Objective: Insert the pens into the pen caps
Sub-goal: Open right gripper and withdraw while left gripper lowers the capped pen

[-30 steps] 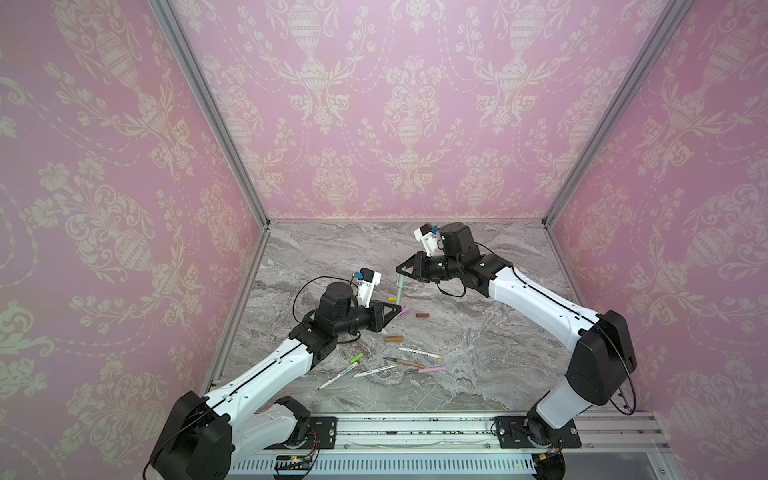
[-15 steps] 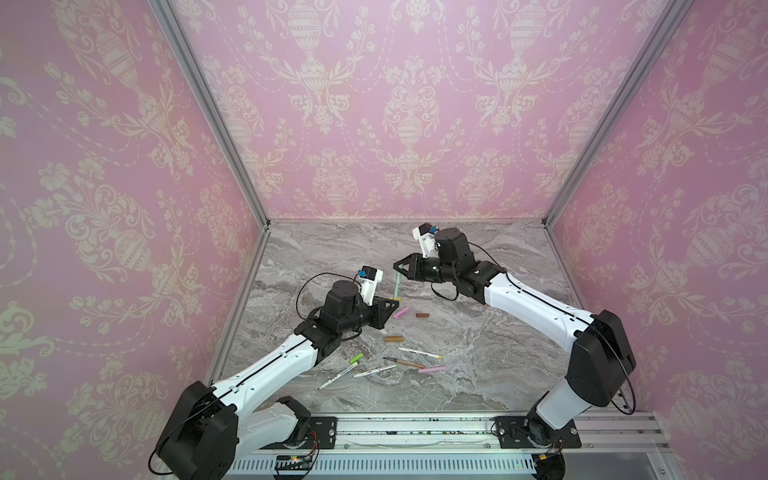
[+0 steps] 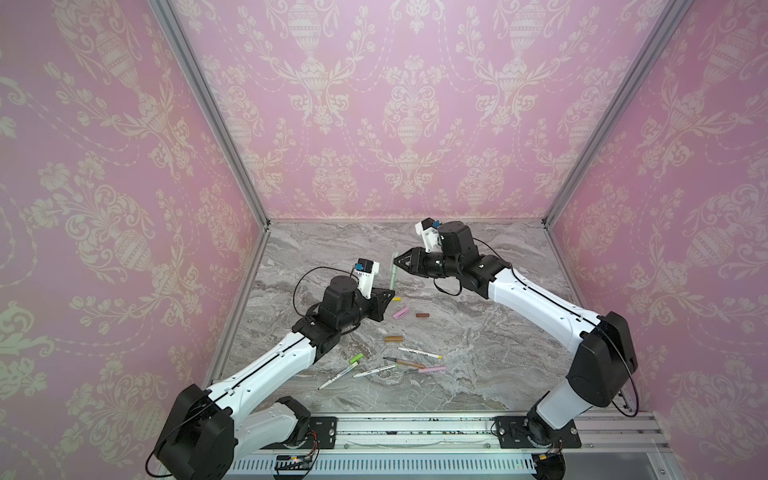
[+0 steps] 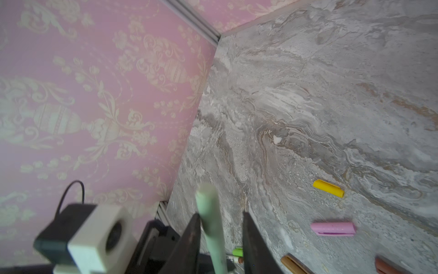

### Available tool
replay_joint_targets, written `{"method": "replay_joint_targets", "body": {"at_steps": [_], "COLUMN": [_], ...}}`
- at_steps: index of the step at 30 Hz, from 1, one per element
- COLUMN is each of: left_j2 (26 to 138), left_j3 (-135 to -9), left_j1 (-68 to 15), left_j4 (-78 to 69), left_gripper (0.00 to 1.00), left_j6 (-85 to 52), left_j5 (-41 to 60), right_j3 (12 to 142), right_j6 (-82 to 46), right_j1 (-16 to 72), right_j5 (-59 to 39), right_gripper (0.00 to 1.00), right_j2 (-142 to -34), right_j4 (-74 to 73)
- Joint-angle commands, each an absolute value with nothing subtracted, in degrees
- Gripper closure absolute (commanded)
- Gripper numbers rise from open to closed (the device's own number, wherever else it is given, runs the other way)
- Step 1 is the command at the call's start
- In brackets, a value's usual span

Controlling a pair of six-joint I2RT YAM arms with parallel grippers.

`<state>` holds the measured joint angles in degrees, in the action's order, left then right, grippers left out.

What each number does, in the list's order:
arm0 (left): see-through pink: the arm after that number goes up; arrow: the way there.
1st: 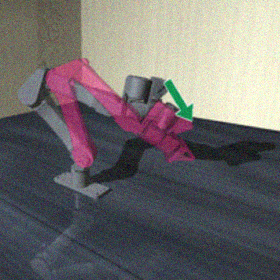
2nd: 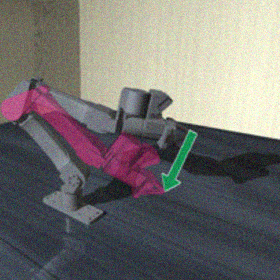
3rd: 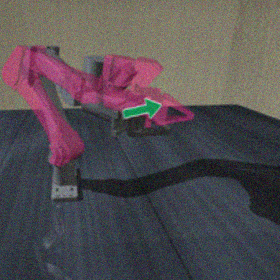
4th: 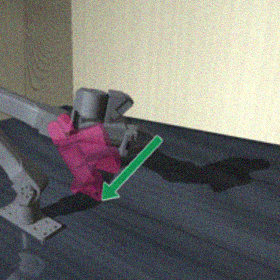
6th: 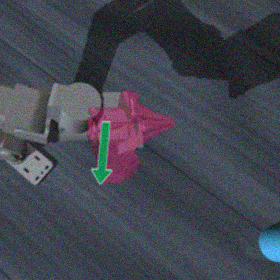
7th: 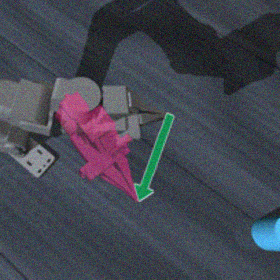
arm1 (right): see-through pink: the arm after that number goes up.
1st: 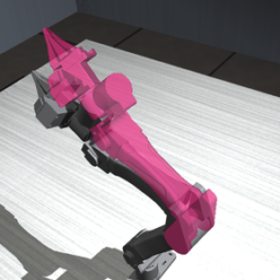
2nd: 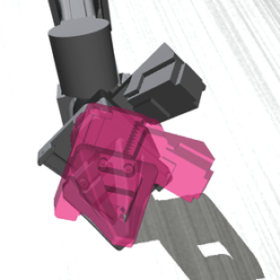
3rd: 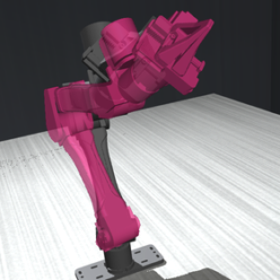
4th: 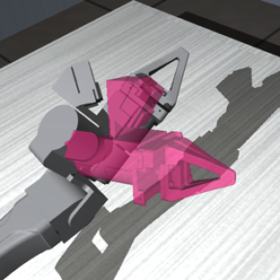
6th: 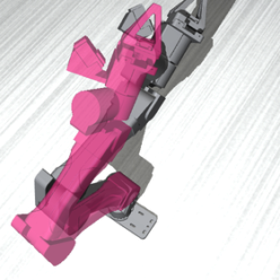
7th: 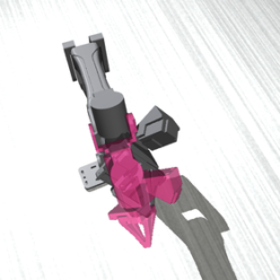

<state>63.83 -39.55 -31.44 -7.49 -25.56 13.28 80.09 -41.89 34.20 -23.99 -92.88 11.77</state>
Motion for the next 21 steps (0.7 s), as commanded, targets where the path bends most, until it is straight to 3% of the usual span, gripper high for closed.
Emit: {"method": "replay_joint_targets", "body": {"at_steps": [1,6,12,21], "left_j2": [61.61,66.84,82.59,106.46], "left_j3": [-41.25,-47.94,-57.24,-75.44], "left_j1": [-30.51,-25.96,-16.62,-15.95], "left_j4": [-0.38,11.59,16.07,26.21], "left_gripper": [1.0,1.0,1.0,1.0], "left_j6": [-27.81,-28.18,-28.9,-22.78], "left_j5": [2.0,-0.48,7.04,9.84], "right_j3": [83.72,83.89,77.12,75.18], "right_j6": [-41.39,-40.69,-40.88,-35.59], "right_j1": [32.36,31.39,31.42,31.32], "right_j5": [-27.47,-25.26,-23.68,-20.59], "right_gripper": [0.54,0.48,0.48,0.48], "right_j2": [-90.66,-90.59,-89.78,-90.19], "right_j4": [18.6,20.7,21.77,26.98]}}
